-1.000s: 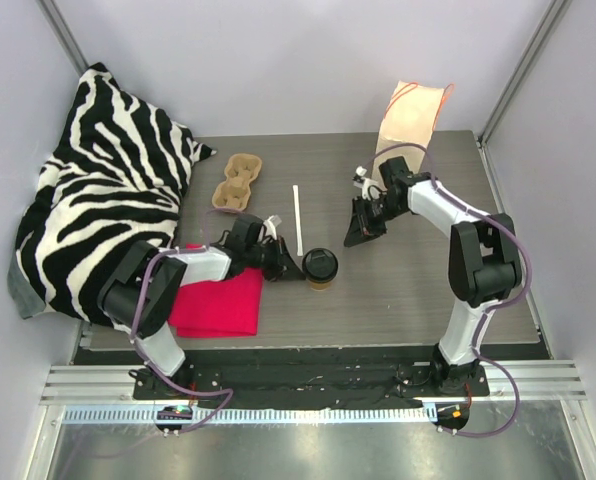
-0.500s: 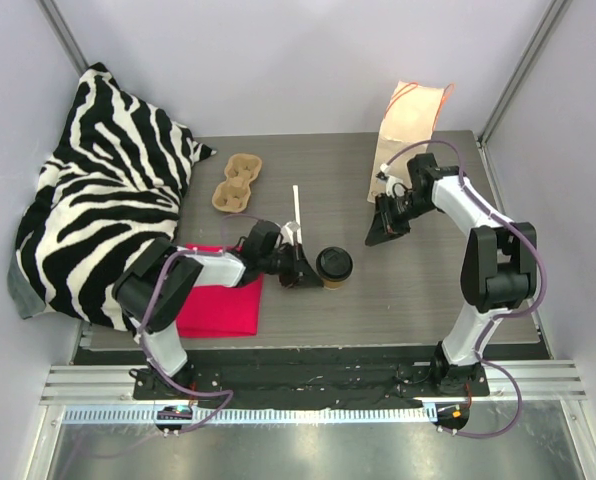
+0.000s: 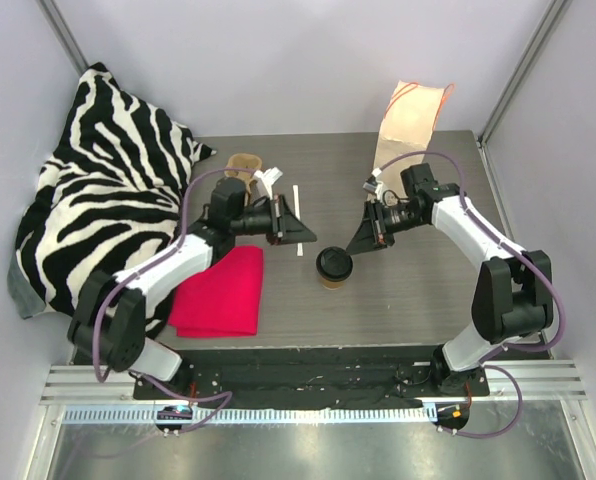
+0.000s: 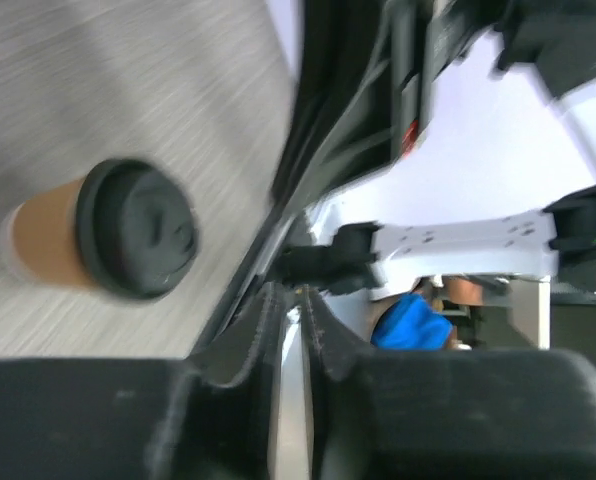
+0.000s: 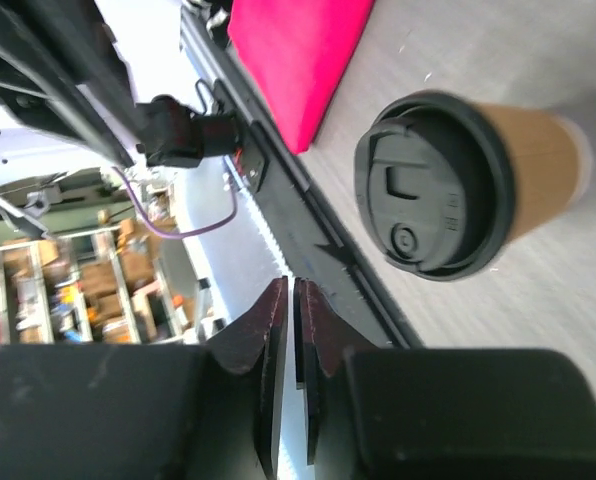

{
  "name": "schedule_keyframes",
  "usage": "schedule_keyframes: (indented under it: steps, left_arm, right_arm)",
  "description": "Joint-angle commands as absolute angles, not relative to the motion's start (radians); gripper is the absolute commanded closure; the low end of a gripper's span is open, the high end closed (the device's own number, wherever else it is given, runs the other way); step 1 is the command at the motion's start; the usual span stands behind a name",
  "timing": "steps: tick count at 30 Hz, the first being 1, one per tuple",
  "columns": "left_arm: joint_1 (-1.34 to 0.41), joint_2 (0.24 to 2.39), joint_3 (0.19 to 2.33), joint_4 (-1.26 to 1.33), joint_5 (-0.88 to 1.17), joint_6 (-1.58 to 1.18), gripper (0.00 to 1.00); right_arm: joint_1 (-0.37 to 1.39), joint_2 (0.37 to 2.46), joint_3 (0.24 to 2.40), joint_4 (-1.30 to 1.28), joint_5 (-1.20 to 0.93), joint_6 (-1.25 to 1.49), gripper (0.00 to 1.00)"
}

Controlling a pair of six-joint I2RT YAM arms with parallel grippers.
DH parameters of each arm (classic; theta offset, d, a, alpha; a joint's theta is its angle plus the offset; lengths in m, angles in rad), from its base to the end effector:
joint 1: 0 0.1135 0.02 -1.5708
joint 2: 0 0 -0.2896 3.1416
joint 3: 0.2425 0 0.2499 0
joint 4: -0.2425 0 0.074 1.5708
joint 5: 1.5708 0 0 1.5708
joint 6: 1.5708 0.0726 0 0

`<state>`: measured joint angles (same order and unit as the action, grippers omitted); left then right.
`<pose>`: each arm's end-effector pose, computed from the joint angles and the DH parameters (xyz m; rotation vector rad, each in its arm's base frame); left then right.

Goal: Pack the takeout coffee

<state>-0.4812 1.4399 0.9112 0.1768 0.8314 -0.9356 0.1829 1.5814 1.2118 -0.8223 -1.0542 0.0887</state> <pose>0.2742 -0.2037 0.2877 0.1588 2.2097 -1.6713 0.2949 0.1187 0.2693 -0.3991 2.5014 1.5170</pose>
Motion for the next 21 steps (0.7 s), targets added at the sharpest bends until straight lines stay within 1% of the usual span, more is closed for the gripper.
schedule_keyframes:
  steps: [1,6,10,14,21]
  left_arm:
    - [-0.525,1.571,1.017,0.308,0.845,-1.094,0.90]
    - [-0.569,1.698,1.075,0.432,0.819,-1.221,0.96]
    - [-0.588,1.721,1.063,0.440,0.799,-1.227,1.00]
    - [-0.589,1.713,1.028,0.457,0.792,-1.236,1.00]
    - [-0.609,1.652,1.031,0.451,0.781,-1.236,1.00]
  right_arm:
    - [0.213,1.554,1.178,-0.716,-1.097,0.175,0.86]
    - [0.224,1.551,1.117,-0.592,-1.065,0.265,0.93]
    - [0.229,1.594,1.075,-0.555,-1.046,0.275,0.97]
    - [0.229,1.621,1.031,-0.506,-1.048,0.293,0.99]
    - [0.229,1.626,1.029,-0.508,-1.046,0.290,0.99]
